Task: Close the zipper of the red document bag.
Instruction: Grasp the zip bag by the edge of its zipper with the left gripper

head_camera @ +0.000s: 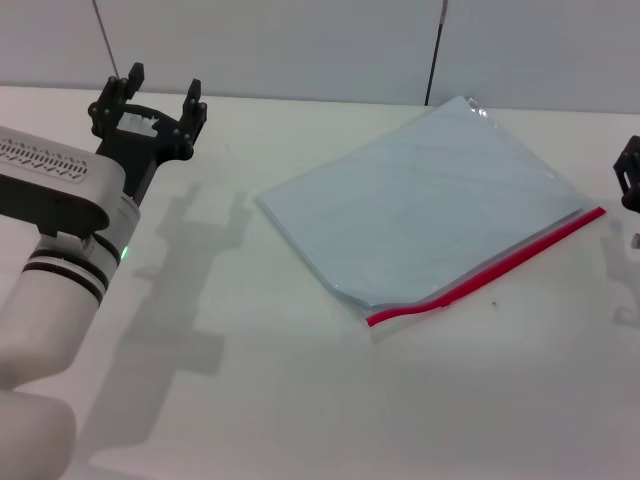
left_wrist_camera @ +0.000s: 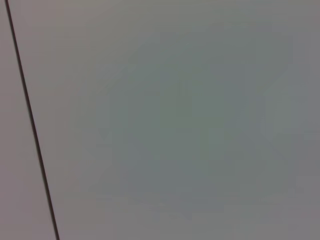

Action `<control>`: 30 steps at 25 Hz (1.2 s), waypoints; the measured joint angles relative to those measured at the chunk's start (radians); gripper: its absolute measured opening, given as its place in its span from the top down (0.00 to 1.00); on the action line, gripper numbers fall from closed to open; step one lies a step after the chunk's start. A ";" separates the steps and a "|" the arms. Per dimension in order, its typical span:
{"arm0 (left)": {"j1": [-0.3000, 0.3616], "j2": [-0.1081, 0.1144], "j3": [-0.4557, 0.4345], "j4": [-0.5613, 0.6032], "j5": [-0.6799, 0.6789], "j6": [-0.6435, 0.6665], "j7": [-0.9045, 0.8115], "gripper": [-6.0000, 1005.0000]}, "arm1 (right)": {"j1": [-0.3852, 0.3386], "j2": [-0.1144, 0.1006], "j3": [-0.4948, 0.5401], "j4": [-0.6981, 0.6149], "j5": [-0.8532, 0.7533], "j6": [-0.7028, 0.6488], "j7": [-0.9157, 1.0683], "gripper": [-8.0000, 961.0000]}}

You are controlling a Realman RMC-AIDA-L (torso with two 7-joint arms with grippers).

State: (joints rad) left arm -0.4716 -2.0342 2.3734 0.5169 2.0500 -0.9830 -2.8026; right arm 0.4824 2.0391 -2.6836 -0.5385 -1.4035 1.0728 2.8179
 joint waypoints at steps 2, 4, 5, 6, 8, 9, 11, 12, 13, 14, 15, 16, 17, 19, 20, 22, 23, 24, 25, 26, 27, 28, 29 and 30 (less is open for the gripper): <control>-0.001 0.001 0.002 -0.001 0.000 0.001 0.000 0.33 | 0.002 0.000 0.000 0.000 0.000 -0.001 0.000 0.21; -0.003 0.001 0.002 -0.001 0.001 0.002 0.000 0.33 | 0.003 0.000 0.000 0.000 0.000 -0.001 0.000 0.21; -0.004 0.001 0.002 -0.002 0.001 0.003 0.001 0.33 | 0.003 0.000 -0.001 0.000 0.001 -0.001 0.000 0.21; -0.004 0.001 0.002 -0.002 0.001 0.005 0.001 0.33 | 0.003 0.000 -0.001 0.000 0.001 -0.001 0.000 0.21; -0.004 0.001 0.002 -0.002 0.001 0.007 0.001 0.33 | 0.003 0.000 -0.001 0.000 0.001 -0.002 0.000 0.21; -0.005 0.001 0.000 -0.003 0.001 0.007 0.001 0.33 | 0.003 0.000 -0.001 0.000 0.001 -0.002 0.000 0.22; -0.005 0.000 -0.003 -0.003 0.001 0.008 0.001 0.33 | 0.003 -0.001 -0.001 0.000 0.001 -0.002 0.000 0.22; -0.006 0.000 -0.005 -0.003 0.001 0.009 0.001 0.33 | 0.003 -0.001 -0.001 0.000 0.001 -0.002 0.000 0.22; -0.006 0.000 -0.005 -0.003 0.001 0.009 0.001 0.33 | 0.004 -0.001 -0.001 0.000 0.001 -0.002 0.000 0.22; -0.006 0.000 -0.006 -0.003 0.001 0.010 0.001 0.33 | 0.004 -0.001 -0.001 0.000 0.001 -0.002 0.000 0.22; -0.006 0.000 -0.007 -0.003 -0.001 0.010 0.001 0.33 | 0.004 -0.001 -0.001 0.000 0.001 -0.002 0.000 0.22; -0.006 0.000 -0.007 -0.003 -0.004 0.010 0.001 0.33 | 0.004 -0.001 -0.001 0.000 0.002 -0.003 0.000 0.22; -0.006 0.000 -0.007 -0.003 -0.011 0.011 0.001 0.33 | 0.004 -0.001 -0.001 0.000 0.002 -0.003 0.000 0.22; -0.009 0.000 -0.003 -0.003 -0.023 0.016 0.001 0.33 | 0.004 -0.001 -0.001 0.000 0.003 -0.007 0.000 0.22; -0.012 0.001 0.000 -0.001 -0.026 0.026 0.001 0.33 | 0.005 -0.001 0.000 0.000 0.003 -0.012 0.000 0.22; -0.019 0.003 0.002 0.005 -0.028 0.056 0.001 0.33 | 0.005 -0.002 0.002 0.002 0.003 -0.022 0.000 0.22; -0.024 0.004 0.002 0.007 -0.028 0.071 0.000 0.33 | 0.005 -0.002 0.002 0.003 0.003 -0.026 0.000 0.22; -0.030 0.005 0.002 0.012 -0.028 0.095 -0.001 0.33 | 0.005 -0.002 0.003 0.005 0.003 -0.028 0.000 0.22; -0.033 0.007 0.002 0.020 -0.026 0.116 -0.005 0.33 | 0.005 -0.002 0.003 0.007 0.003 -0.029 0.000 0.22; -0.035 0.010 0.002 0.031 -0.022 0.136 -0.009 0.33 | 0.005 -0.002 0.003 0.008 0.003 -0.030 0.000 0.22; -0.036 0.014 0.003 0.046 -0.016 0.157 -0.013 0.33 | 0.004 -0.002 0.004 0.009 0.003 -0.030 0.000 0.22; -0.036 0.020 0.003 0.064 -0.008 0.177 -0.013 0.33 | 0.003 -0.002 0.004 0.011 0.003 -0.031 0.000 0.22; -0.036 0.027 0.004 0.084 0.000 0.198 -0.014 0.33 | 0.003 -0.002 0.005 0.012 0.003 -0.031 0.000 0.22; -0.036 0.037 0.004 0.109 0.010 0.227 -0.013 0.33 | 0.002 -0.002 0.006 0.013 0.003 -0.033 0.000 0.22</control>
State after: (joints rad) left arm -0.5075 -1.9974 2.3773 0.6260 2.0604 -0.7556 -2.8157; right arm 0.4844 2.0366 -2.6778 -0.5251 -1.4005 1.0399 2.8179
